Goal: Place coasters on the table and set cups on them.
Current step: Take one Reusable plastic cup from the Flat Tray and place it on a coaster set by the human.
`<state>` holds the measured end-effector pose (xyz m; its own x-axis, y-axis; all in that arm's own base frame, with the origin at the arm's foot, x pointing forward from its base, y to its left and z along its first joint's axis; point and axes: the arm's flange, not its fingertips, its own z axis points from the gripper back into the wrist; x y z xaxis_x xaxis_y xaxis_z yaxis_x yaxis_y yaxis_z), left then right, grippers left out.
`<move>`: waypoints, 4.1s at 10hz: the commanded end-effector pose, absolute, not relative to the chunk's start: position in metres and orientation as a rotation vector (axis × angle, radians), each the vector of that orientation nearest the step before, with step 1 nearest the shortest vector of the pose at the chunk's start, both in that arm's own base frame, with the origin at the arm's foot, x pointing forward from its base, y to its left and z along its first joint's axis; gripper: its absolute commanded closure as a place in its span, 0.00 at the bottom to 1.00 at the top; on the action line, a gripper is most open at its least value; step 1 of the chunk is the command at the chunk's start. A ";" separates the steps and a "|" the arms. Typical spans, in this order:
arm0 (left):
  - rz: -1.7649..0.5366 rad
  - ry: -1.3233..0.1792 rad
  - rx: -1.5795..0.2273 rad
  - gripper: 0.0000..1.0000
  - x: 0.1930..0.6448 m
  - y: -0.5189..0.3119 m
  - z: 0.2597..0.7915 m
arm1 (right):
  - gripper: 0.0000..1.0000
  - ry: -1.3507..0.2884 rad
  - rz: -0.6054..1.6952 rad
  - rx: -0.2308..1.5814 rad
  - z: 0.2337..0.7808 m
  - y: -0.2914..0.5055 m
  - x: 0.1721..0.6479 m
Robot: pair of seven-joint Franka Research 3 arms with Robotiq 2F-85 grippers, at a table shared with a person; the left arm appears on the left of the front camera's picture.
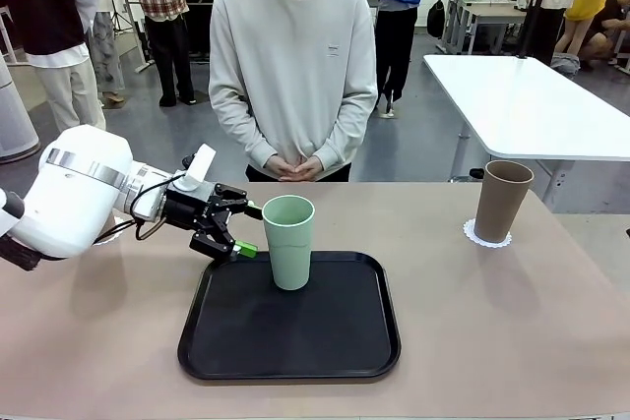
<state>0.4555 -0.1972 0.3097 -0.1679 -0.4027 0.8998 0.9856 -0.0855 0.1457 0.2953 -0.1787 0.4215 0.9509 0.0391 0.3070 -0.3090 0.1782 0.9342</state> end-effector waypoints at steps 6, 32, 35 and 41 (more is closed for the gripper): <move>-1.528 -1.008 -0.815 0.00 0.466 -0.219 0.302 | 0.00 -0.235 0.254 1.381 0.420 -0.178 0.294; -1.582 -1.042 -0.835 0.00 0.465 -0.254 0.299 | 0.00 -0.235 0.254 1.381 0.420 -0.178 0.294; -1.593 -1.039 -0.844 0.00 0.466 -0.257 0.298 | 0.00 -0.235 0.254 1.381 0.420 -0.178 0.294; -1.609 -1.037 -0.873 0.00 0.469 -0.271 0.297 | 0.00 -0.235 0.254 1.381 0.420 -0.178 0.294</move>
